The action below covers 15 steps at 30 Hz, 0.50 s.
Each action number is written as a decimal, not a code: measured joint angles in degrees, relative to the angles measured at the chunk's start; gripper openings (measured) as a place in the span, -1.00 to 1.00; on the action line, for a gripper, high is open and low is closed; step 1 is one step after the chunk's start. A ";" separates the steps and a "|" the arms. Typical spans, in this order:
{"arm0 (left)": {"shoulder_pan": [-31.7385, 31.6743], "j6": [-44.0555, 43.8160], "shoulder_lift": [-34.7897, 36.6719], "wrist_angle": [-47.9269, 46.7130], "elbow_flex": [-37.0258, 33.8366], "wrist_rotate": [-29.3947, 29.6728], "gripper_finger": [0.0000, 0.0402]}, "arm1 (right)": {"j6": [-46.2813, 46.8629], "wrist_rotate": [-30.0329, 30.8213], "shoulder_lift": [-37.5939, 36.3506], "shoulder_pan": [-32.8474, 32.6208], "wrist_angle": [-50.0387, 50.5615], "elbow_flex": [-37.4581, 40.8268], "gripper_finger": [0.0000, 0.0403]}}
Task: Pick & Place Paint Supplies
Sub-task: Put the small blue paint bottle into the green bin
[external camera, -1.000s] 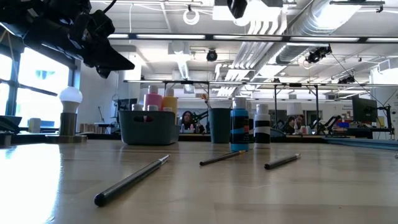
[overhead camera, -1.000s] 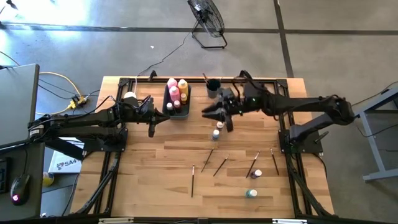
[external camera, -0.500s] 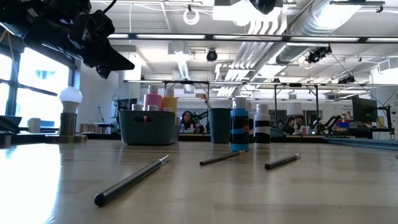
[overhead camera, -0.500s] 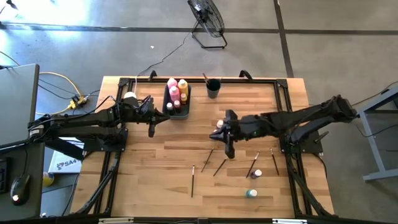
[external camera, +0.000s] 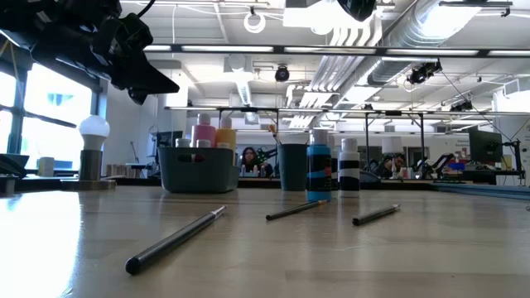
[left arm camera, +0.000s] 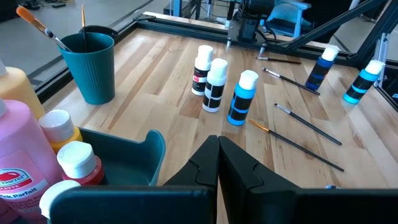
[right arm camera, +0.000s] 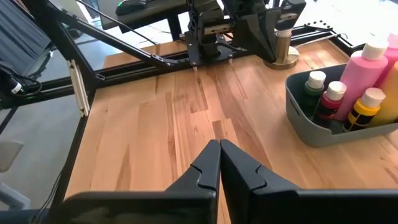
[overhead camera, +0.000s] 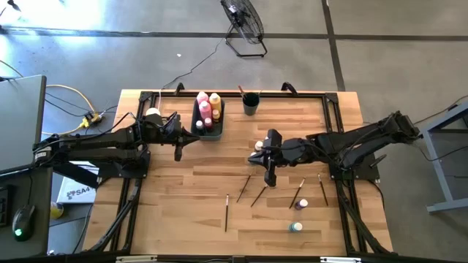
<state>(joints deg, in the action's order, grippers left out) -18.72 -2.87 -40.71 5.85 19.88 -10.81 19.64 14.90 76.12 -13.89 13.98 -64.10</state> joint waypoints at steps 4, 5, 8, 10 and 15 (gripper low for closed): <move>0.00 0.00 0.00 0.02 0.00 0.00 -0.98 | 0.02 0.00 0.02 0.00 0.00 0.00 -0.99; 0.00 0.00 0.00 0.04 0.00 0.00 -0.98 | 0.02 0.04 0.02 0.00 0.00 0.00 -0.99; 0.00 0.00 0.00 0.14 0.00 0.00 -0.98 | -0.92 0.42 0.02 0.00 0.00 0.00 -0.98; 0.00 0.00 0.00 0.16 0.00 0.00 -0.98 | -2.98 0.42 0.02 -0.16 0.00 0.00 -0.99; 0.00 0.00 0.00 0.38 0.00 0.00 -0.98 | -4.46 0.39 0.02 -0.39 0.04 0.00 -0.99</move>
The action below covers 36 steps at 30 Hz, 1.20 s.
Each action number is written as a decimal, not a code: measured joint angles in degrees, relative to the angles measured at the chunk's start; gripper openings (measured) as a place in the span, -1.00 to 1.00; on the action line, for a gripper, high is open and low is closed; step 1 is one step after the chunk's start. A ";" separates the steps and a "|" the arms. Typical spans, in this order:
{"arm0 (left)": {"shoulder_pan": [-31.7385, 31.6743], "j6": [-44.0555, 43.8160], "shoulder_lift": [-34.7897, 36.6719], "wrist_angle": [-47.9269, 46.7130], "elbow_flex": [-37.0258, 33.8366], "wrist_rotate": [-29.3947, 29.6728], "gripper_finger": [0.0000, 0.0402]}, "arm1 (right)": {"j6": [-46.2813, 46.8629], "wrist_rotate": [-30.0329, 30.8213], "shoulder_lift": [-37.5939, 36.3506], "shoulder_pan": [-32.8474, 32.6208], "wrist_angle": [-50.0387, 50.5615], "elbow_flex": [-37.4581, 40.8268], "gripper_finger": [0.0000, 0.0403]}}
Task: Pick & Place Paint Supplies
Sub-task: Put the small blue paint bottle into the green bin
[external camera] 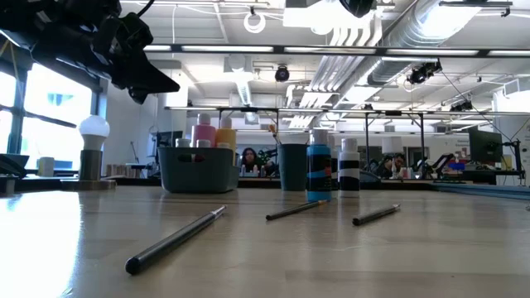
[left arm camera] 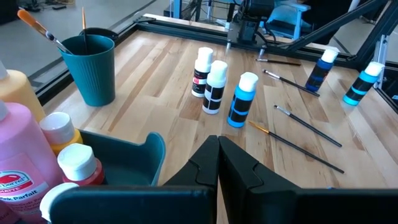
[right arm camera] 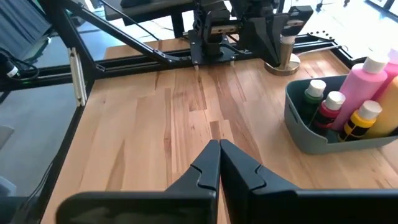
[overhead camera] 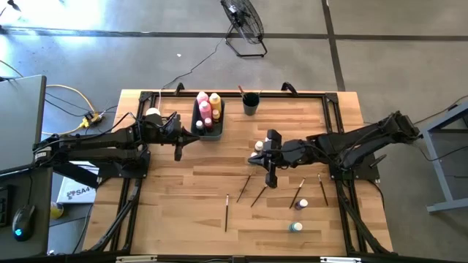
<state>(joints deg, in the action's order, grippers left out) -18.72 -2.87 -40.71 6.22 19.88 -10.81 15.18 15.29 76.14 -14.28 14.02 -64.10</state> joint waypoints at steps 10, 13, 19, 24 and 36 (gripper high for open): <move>0.00 0.00 0.00 -0.11 0.00 0.00 -0.98 | 2.25 5.23 0.02 -0.73 2.97 0.00 -0.99; 0.00 0.00 0.00 -0.37 0.00 0.00 -0.98 | 4.35 7.53 0.02 -1.71 4.10 0.02 -0.99; 0.00 0.00 0.02 -0.40 0.00 0.00 -0.98 | 7.30 11.75 0.02 -4.96 7.29 0.02 -0.99; 0.00 0.00 0.00 -0.35 0.00 0.00 -0.98 | 7.74 13.14 0.02 -6.51 8.95 0.02 -0.99; 0.00 -0.66 0.01 0.10 0.00 -0.01 -0.98 | -1.40 15.57 -1.97 -7.67 9.46 0.22 -0.99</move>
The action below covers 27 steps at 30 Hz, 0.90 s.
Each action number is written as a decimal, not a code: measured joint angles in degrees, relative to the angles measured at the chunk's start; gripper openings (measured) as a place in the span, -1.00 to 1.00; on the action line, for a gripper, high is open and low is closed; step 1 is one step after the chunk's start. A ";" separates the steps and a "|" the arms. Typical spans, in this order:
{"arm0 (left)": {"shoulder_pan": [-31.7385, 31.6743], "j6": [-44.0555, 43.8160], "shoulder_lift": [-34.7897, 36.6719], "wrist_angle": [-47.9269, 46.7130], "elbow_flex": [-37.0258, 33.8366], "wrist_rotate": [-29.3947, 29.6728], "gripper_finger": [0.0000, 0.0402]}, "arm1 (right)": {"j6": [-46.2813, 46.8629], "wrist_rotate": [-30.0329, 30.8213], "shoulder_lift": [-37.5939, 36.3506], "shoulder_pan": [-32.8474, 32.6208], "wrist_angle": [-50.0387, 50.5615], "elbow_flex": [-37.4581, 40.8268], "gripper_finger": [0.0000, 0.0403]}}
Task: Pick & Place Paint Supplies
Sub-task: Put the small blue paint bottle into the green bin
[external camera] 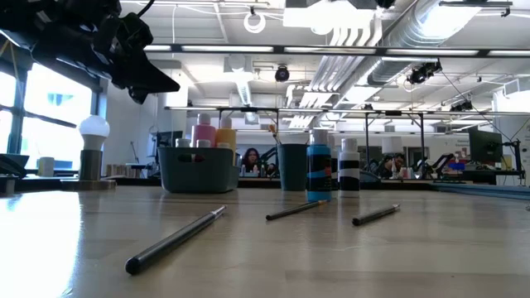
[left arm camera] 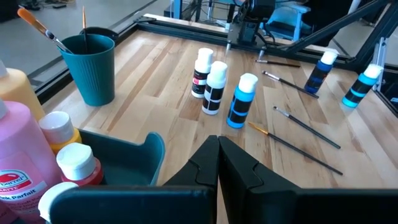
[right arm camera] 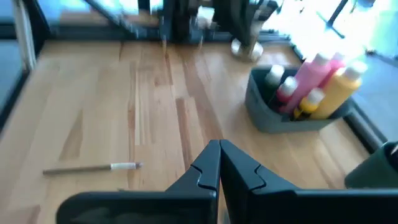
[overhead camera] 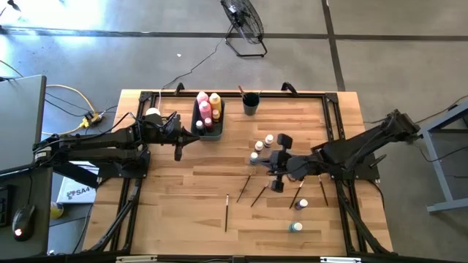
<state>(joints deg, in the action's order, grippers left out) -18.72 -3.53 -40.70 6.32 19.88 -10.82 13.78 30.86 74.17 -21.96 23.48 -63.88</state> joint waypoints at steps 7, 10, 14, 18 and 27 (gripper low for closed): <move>0.00 0.01 0.00 0.17 0.00 0.01 -0.98 | -4.62 -1.87 -7.78 1.55 -7.68 6.99 -0.99; 0.00 0.00 0.00 0.18 0.00 0.01 -0.98 | -5.75 -4.99 -12.74 3.12 -15.47 14.41 -0.99; 0.00 -1.49 0.01 0.80 0.00 -0.60 -0.98 | -7.67 -7.68 -19.70 5.64 -28.83 25.27 -0.99; 0.00 -5.63 -0.07 4.63 0.00 -2.58 -0.98 | -10.23 -13.60 -26.77 8.11 -41.84 35.26 -0.99; 6.60 -6.81 -2.72 11.51 0.00 2.29 -0.98 | -11.67 -20.94 -37.30 13.80 -60.09 51.51 -0.99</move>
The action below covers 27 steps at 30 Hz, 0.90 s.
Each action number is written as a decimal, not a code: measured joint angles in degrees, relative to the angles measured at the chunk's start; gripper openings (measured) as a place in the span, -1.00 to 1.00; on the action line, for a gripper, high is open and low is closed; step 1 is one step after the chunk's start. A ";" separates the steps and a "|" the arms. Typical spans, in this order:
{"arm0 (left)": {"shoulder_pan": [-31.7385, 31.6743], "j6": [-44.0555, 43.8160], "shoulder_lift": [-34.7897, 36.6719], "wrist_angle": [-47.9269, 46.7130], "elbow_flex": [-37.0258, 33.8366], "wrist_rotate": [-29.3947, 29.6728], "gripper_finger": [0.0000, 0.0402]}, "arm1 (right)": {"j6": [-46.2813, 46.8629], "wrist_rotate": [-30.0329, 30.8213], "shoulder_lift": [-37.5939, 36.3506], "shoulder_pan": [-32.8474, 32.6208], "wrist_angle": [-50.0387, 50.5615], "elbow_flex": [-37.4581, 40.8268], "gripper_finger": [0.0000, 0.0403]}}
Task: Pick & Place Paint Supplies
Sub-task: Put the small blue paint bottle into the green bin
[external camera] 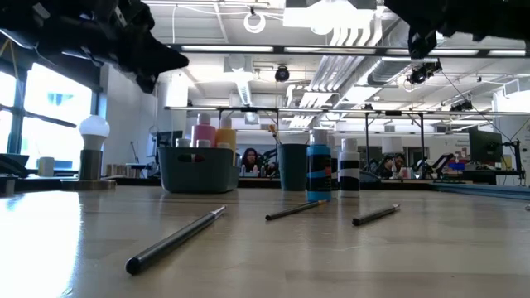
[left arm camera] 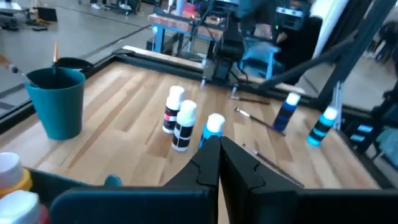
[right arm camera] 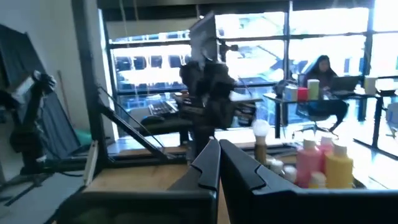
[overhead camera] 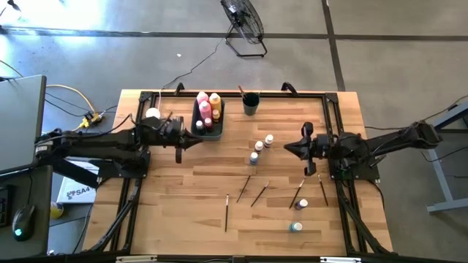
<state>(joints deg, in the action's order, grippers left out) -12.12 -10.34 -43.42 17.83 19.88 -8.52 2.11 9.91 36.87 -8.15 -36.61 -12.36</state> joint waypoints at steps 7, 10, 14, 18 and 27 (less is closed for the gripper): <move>8.89 6.39 -11.56 11.22 0.04 7.93 -0.98 | 0.39 0.07 -3.42 1.61 -0.14 2.67 -0.99; 10.15 5.51 -16.99 11.61 2.01 11.94 -0.98 | -0.36 0.11 -3.47 1.58 -0.14 2.69 -0.99; 11.35 4.95 -24.61 11.66 6.13 14.90 -0.98 | -0.89 0.59 -3.49 1.58 -0.16 2.69 -0.99; 12.67 6.03 -32.27 11.66 11.56 20.00 -0.98 | -0.89 0.60 -3.48 1.58 -0.29 2.69 -0.99; 17.16 6.04 -42.32 10.75 20.13 26.25 -0.98 | -0.89 0.59 -3.46 1.58 -0.04 2.69 -0.99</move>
<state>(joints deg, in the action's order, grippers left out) 5.04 -4.30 -85.74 28.57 40.01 17.73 1.21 10.50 33.41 -6.57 -36.65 -9.67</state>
